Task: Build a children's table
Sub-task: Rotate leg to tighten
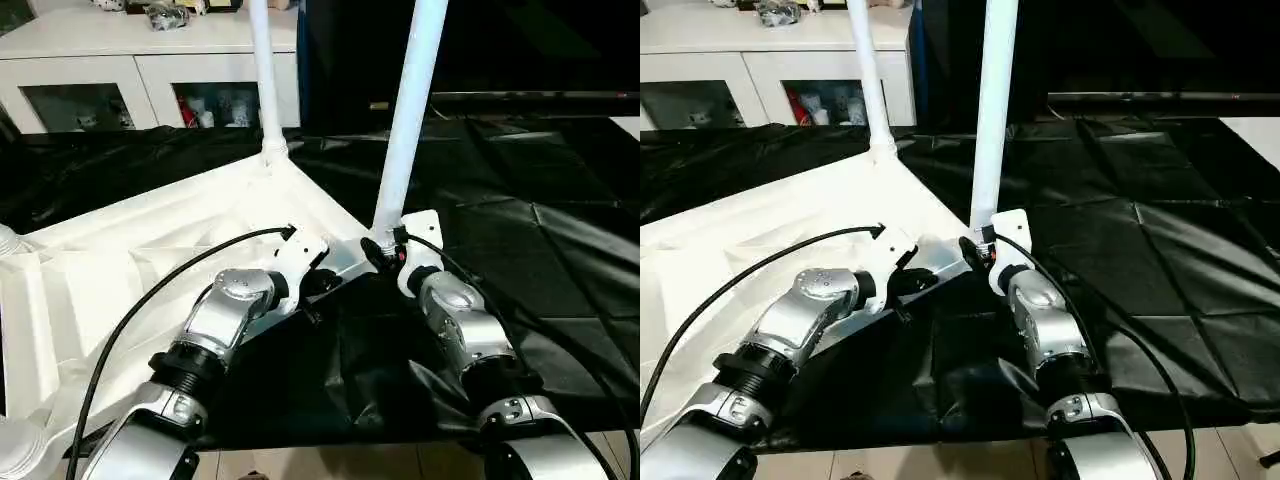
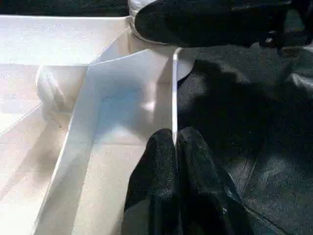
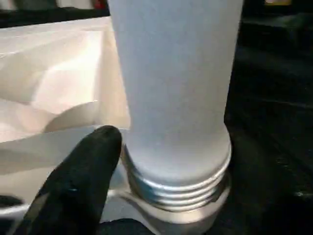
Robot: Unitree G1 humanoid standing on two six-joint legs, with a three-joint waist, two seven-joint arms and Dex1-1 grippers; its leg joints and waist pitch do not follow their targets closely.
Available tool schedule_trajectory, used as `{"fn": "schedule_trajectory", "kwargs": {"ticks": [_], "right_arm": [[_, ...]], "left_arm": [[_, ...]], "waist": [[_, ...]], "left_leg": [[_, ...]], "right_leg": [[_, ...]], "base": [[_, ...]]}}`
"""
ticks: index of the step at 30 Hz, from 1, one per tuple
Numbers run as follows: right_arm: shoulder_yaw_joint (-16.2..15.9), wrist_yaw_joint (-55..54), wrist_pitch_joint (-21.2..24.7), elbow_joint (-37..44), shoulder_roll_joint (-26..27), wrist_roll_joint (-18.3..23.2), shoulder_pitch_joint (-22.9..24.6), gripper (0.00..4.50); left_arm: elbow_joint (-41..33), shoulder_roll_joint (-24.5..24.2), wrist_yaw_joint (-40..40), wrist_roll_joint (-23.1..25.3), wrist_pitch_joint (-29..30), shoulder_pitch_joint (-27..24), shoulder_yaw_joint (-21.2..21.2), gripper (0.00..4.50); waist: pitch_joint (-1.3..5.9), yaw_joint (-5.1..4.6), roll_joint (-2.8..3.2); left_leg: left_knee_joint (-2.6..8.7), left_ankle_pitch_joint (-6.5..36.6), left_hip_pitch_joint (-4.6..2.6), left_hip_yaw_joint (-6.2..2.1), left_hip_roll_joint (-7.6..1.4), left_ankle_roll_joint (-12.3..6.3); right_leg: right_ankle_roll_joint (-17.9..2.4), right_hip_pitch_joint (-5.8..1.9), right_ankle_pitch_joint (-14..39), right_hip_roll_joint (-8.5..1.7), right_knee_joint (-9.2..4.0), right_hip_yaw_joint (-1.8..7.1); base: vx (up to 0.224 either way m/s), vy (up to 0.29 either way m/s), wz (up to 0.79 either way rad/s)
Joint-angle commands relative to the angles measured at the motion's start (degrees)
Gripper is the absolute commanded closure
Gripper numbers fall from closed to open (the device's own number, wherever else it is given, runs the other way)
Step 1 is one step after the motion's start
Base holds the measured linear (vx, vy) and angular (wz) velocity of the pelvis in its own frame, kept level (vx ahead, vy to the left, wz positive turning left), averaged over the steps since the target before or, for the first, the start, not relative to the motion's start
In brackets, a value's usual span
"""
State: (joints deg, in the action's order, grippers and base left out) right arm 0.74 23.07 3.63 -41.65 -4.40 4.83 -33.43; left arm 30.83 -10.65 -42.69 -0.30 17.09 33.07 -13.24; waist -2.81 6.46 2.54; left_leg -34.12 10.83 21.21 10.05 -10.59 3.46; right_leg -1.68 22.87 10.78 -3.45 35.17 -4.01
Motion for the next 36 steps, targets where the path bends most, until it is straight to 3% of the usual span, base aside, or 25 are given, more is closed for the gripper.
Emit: {"fn": "schedule_trajectory", "kwargs": {"ticks": [1, 4, 5, 6, 7, 9, 14, 20, 21, 25, 32, 36], "right_arm": [[-2.5, 5.3, -0.7, 0.9, 0.5, 1.1, -0.8, 0.74], [-2.5, 8.5, -0.8, 1.0, -1.8, 1.5, -1.2, 0.74], [-4.0, 14.4, -1.1, 1.4, -5.0, 1.1, -1.3, 0.74], [-4.6, 16.3, -1.1, 1.6, -6.0, 0.9, -1.2, 0.74], [-4.8, 16.8, -1.1, 1.7, -6.3, 0.8, -1.1, 0.74], [-6.4, 22.8, -1.0, 2.9, -8.9, 0.5, -0.5, 0.74], [-6.9, 28.7, -0.2, 3.6, -11.2, 0.9, -0.3, 0.74], [-6.7, 31.1, -0.5, 3.1, -11.9, 1.9, -0.7, 1.11], [-6.5, 31.4, -0.4, 3.0, -11.8, 2.4, -0.8, 1.36], [-6.5, 33.1, 0.0, 3.1, -11.7, 3.2, -0.7, 1.7], [-6.5, 33.4, 0.6, 3.0, -11.5, 2.4, 0.0, 1.78], [-5.4, 24.1, 1.7, -0.3, -9.1, 0.8, 0.0, 1.78]], "left_arm": [[-2.4, 0.7, -3.1, -2.3, -3.2, -0.6, -0.2, 4.5], [-3.8, -0.7, -5.7, -3.2, -3.8, -1.6, 0.0, 4.5], [-5.5, -2.1, -8.3, -4.4, -3.9, -2.8, 0.3, 4.5], [-6.1, -2.5, -9.1, -4.8, -3.9, -3.2, 0.3, 4.5], [-6.3, -2.6, -9.4, -4.9, -3.9, -3.3, 0.3, 4.5], [-7.6, -3.8, -11.2, -5.4, -3.4, -4.1, 0.3, 4.5], [-9.3, -5.4, -13.4, -6.0, -2.5, -5.4, 0.3, 4.5], [-10.9, -7.0, -14.9, -6.5, -1.8, -6.6, 0.5, 4.5], [-11.1, -7.2, -15.2, -6.5, -1.7, -6.8, 0.5, 4.5], [-11.7, -7.8, -16.1, -6.6, -1.1, -7.3, 0.6, 4.5], [-11.9, -8.0, -16.0, -6.4, -0.7, -7.6, 0.7, 4.5], [-9.1, -6.2, -11.3, -4.7, -0.2, -6.0, 1.1, 4.5]], "waist": [[3.78, 0.05, -0.75], [3.87, 0.18, -0.76], [3.92, 0.19, -0.79], [4.0, 0.24, -0.92], [3.95, 0.32, -0.8], [3.92, 0.47, -0.92], [3.81, 0.72, -1.14], [3.8, 0.92, -1.21], [3.82, 0.93, -1.17], [3.86, 0.93, -1.21], [3.85, 1.03, -1.11], [3.77, 0.84, -0.99]], "left_leg": [[4.01, 9.1, -0.21, -1.06, -2.56, -2.52], [3.73, 6.3, -0.14, -0.89, -2.55, -3.82], [3.67, 6.1, -0.22, -0.85, -2.54, -3.92], [3.59, 5.5, 0.04, -0.91, -2.56, -4.36], [3.49, 5.2, -0.04, -0.8, -2.62, -4.79], [3.48, 5.6, -0.02, -0.78, -2.66, -5.12], [3.56, 6.4, -0.08, -0.8, -2.79, -5.07], [3.53, 6.1, -0.14, -0.73, -2.72, -5.13], [3.53, 5.9, -0.15, -0.73, -2.74, -5.16], [3.48, 5.7, -0.11, -0.72, -2.72, -5.16], [3.48, 5.7, -0.15, -0.7, -2.72, -5.1], [3.62, 6.2, -0.14, -0.78, -2.68, -4.56]], "right_leg": [[-9.3, -2.99, 12.3, -5.41, -4.51, 3.04], [-10.4, -2.88, 9.2, -5.29, -4.16, 3.0], [-10.6, -2.87, 8.7, -5.21, -4.08, 2.98], [-11.1, -3.15, 7.5, -5.23, -3.79, 2.86], [-11.5, -2.94, 6.6, -5.12, -3.74, 2.88], [-11.8, -2.98, 6.8, -5.09, -3.68, 2.81], [-11.4, -2.99, 9.3, -5.22, -3.81, 2.83], [-11.1, -2.82, 10.4, -5.18, -3.93, 2.85], [-11.1, -2.78, 10.2, -5.15, -3.9, 2.85], [-11.2, -2.82, 9.6, -5.12, -3.83, 2.83], [-11.2, -2.75, 9.8, -5.07, -3.85, 2.81], [-11.0, -2.77, 10.6, -5.11, -3.96, 2.79]], "base": [[0.0, 0.0, 0.0], [0.0, 0.0, 0.0], [0.0, 0.0, 0.0], [0.0, 0.0, 0.0], [0.0, 0.0, 0.0], [0.0, 0.0, 0.0], [0.0, 0.0, 0.0], [0.0, 0.0, 0.0], [0.0, 0.0, 0.0], [0.0, 0.0, 0.0], [0.0, 0.0, 0.0], [0.0, 0.0, 0.0]]}}
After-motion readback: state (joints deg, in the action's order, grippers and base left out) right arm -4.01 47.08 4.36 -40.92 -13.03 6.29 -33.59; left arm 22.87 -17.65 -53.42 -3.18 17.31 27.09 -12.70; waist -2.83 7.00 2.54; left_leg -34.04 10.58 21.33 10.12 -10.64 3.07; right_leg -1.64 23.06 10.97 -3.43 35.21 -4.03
